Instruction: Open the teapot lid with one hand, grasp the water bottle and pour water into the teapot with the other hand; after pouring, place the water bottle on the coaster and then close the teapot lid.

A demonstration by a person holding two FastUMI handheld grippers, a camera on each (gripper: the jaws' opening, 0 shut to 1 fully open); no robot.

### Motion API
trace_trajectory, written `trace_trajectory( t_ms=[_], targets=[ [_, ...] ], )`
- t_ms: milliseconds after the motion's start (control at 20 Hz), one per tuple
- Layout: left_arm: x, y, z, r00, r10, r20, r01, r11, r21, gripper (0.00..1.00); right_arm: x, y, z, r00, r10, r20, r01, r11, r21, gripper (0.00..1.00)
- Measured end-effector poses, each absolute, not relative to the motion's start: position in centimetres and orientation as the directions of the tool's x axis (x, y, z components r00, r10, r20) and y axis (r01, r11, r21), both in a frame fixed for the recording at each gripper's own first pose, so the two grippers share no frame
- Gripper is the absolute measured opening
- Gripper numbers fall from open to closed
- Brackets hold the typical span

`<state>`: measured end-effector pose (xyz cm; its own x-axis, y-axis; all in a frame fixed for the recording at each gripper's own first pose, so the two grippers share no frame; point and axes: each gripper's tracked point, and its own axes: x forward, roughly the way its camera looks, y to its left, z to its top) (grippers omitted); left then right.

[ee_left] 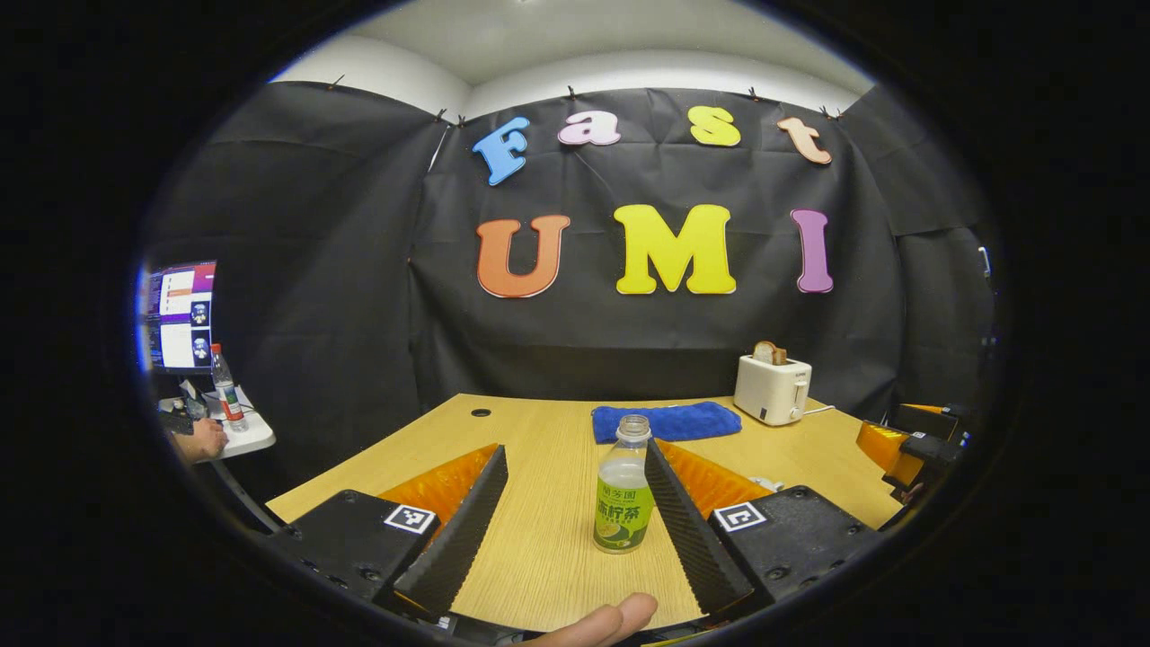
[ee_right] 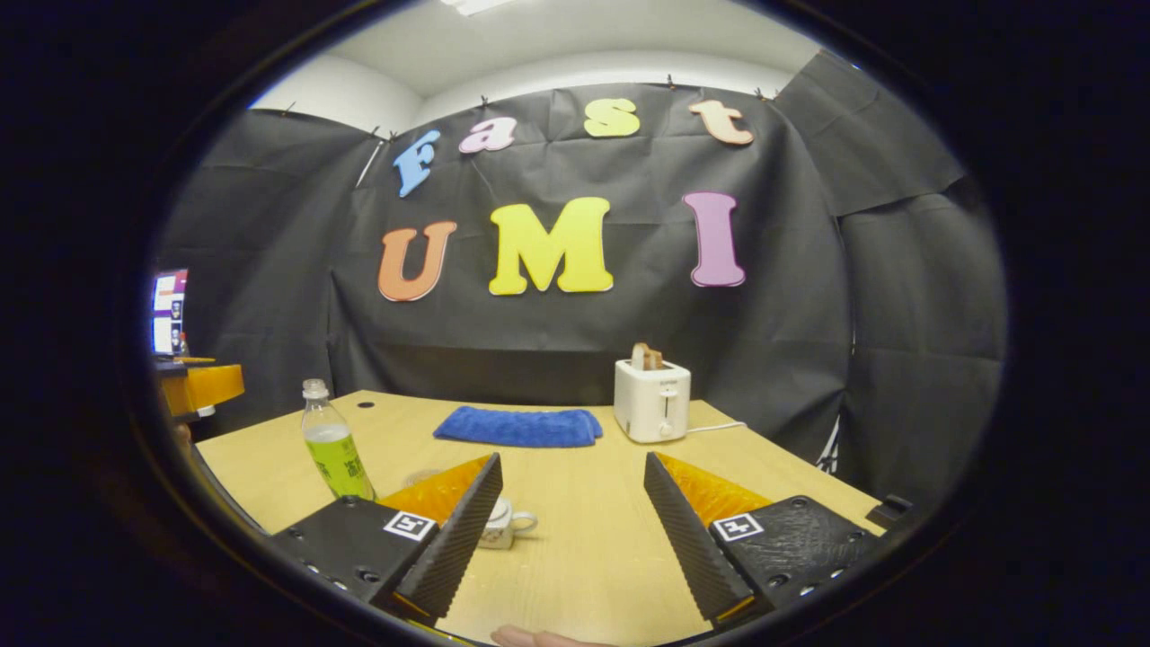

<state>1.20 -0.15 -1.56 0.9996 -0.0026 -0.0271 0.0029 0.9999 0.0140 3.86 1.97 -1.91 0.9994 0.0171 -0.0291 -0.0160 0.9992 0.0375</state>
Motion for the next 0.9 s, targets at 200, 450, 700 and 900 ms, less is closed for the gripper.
trace_trajectory(
  t_ms=[200,450,700,900],
  targets=[
    [1.7,0.2,-2.2,0.999,0.007,-0.039,-0.006,1.000,0.028,0.96,6.0,4.3,-2.9,0.998,0.055,-0.030,-0.054,0.998,0.033,0.96],
    [2.5,0.2,-2.7,0.999,0.019,-0.042,-0.018,0.999,0.033,0.96,8.8,7.5,-5.8,0.988,0.128,-0.081,-0.124,0.991,0.057,0.96],
    [3.4,0.6,-4.0,0.997,0.042,-0.070,-0.037,0.997,0.061,0.96,11.2,9.3,-8.5,0.979,0.157,-0.128,-0.153,0.987,0.046,0.96],
    [3.8,1.7,-4.7,0.992,0.088,-0.092,-0.081,0.994,0.078,0.96,12.4,10.5,-10.1,0.972,0.163,-0.167,-0.157,0.986,0.049,0.90]
  ],
)
